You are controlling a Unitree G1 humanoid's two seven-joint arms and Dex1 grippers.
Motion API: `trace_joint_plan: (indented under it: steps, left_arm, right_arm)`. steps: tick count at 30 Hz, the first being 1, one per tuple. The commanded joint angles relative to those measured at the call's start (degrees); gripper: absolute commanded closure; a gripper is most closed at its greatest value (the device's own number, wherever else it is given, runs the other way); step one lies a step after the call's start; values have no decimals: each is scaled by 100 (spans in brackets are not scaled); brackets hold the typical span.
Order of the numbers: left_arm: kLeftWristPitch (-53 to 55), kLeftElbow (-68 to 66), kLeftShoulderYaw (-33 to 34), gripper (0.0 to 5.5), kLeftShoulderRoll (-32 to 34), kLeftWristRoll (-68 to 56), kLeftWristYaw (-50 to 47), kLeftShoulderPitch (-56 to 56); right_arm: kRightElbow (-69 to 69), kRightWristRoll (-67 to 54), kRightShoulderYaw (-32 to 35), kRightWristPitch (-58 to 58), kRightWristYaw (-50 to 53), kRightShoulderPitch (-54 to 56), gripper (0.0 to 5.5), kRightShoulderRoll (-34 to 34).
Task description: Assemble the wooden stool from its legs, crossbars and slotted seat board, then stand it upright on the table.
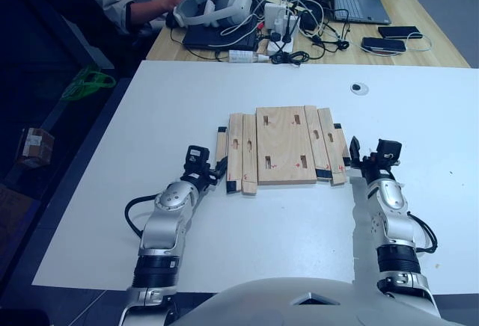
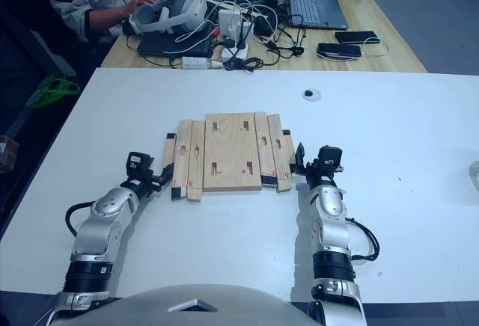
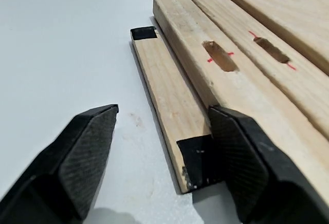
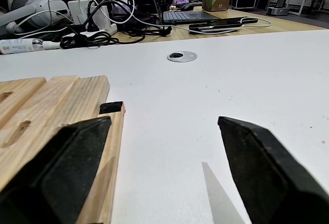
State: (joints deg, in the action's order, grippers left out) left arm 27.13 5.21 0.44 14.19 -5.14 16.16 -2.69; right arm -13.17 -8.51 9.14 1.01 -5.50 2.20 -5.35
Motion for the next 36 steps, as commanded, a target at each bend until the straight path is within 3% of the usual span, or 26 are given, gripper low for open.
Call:
trace_joint_plan:
  steps: [1,22,36]
  left_arm:
    - [391,214,13,224,142,24,-8,-30]
    - [2698,1082,460,224,238,-324,-232,1012]
    - [3345,1114,-313,224,574,-268,22,477]
  right_arm:
    - [115,51,-47,-19,39,-92,163,38]
    - [176,54,-84,-73,15,-119,163,-13]
    - [128,48,-88,-64,37,-74,163,-28]
